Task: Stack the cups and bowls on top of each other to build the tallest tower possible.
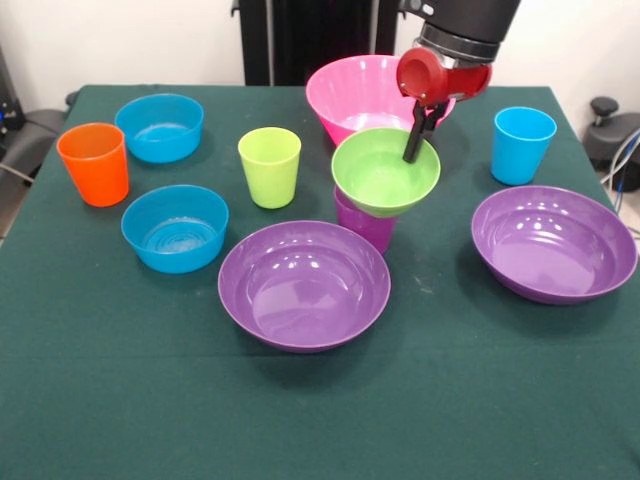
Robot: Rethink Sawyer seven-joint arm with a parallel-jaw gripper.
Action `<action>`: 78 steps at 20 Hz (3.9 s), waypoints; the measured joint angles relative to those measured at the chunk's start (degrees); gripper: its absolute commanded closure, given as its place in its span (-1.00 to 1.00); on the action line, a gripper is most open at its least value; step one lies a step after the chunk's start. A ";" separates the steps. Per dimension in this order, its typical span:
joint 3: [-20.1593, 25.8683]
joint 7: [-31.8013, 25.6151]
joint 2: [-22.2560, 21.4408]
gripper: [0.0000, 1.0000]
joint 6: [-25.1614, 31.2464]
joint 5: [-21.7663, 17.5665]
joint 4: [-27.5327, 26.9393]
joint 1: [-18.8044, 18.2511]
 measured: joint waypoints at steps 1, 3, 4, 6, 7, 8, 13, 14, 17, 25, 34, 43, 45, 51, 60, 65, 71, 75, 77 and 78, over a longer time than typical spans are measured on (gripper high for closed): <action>-0.07 0.00 0.00 1.00 0.00 0.00 0.02 0.00; -0.23 0.00 -0.08 1.00 -0.01 0.00 0.25 0.00; -0.24 0.00 -0.09 1.00 -0.01 0.00 0.27 0.00; -0.26 0.00 -0.36 1.00 -0.01 0.00 0.74 0.00; -0.26 0.00 -0.54 1.00 -0.01 0.00 0.99 -0.01; -0.26 0.00 -0.73 1.00 -0.01 0.00 1.23 -0.03; -0.26 0.00 -1.25 1.00 -0.01 0.00 1.96 -0.02; -0.27 0.00 -1.25 1.00 -0.01 0.00 2.22 -0.01; -0.37 0.00 -1.24 1.00 -0.02 0.00 2.63 0.12; -0.71 0.00 -1.25 1.00 -0.33 0.01 3.15 0.78; -1.39 0.00 -1.20 1.00 -1.85 0.01 3.29 1.79; -3.06 0.00 -1.10 1.00 -1.97 0.01 3.29 2.25; -3.30 0.00 -1.08 1.00 -1.95 0.01 3.29 2.25; -3.54 0.00 -1.08 1.00 -1.97 0.02 3.29 2.25; -3.59 0.00 -1.08 1.00 -2.35 0.01 3.29 2.26; -3.83 0.00 -1.08 1.00 -3.98 -0.04 3.28 2.32; -4.31 0.00 -0.99 1.00 -6.03 -0.95 3.28 2.50; -4.50 0.00 -0.72 1.00 -6.62 -1.58 3.29 2.56; -4.59 0.00 -0.73 1.00 -6.64 -1.63 3.27 2.56; -4.62 0.00 -0.72 1.00 -6.64 -1.64 3.29 2.56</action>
